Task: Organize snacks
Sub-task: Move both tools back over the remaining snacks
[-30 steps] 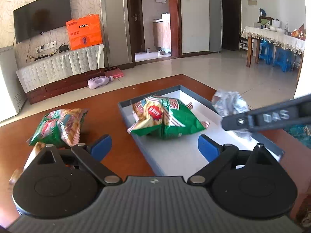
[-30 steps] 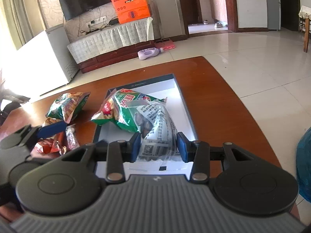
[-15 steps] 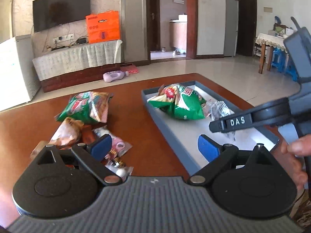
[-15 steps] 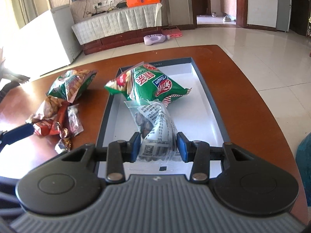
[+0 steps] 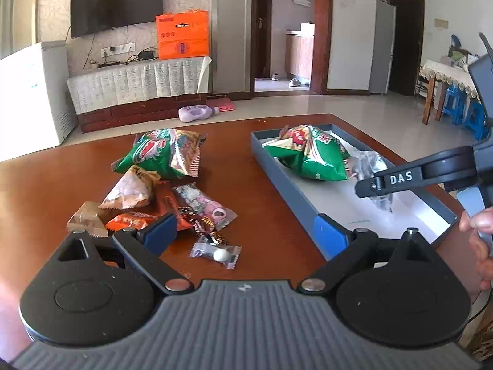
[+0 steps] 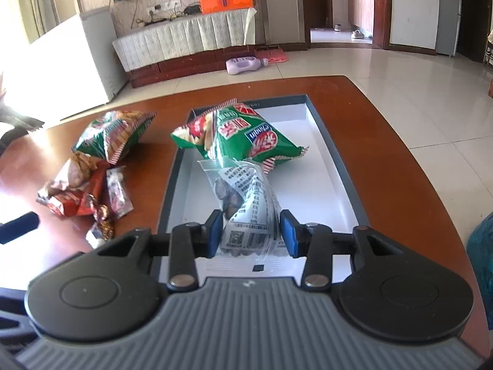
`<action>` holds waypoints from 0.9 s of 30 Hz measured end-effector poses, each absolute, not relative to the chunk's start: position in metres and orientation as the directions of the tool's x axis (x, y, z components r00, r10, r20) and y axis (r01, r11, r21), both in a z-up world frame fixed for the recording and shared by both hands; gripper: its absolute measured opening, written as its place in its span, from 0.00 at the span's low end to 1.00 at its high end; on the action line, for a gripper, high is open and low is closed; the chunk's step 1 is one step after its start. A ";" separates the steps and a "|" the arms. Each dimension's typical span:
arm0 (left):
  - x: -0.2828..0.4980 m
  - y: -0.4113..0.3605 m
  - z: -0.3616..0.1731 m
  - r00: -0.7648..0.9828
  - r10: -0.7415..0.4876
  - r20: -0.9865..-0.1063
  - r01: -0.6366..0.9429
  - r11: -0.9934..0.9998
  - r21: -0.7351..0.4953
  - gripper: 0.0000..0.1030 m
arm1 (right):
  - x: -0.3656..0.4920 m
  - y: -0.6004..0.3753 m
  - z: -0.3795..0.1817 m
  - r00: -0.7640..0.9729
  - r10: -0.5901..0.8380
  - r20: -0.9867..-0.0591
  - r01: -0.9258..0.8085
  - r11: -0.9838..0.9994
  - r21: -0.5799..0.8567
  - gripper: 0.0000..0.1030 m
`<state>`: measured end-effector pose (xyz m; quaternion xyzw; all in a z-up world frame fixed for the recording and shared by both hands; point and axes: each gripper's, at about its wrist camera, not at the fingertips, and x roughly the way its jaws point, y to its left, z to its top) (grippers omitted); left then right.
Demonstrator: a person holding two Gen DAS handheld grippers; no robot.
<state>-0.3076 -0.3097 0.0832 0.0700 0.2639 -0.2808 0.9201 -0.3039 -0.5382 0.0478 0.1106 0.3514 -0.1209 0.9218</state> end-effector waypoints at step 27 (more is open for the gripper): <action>-0.289 -0.249 0.066 0.726 -0.419 -0.545 0.496 0.868 -0.007 0.94 | -0.313 -0.495 0.080 0.839 -0.093 -0.536 0.183 0.976 0.117 0.51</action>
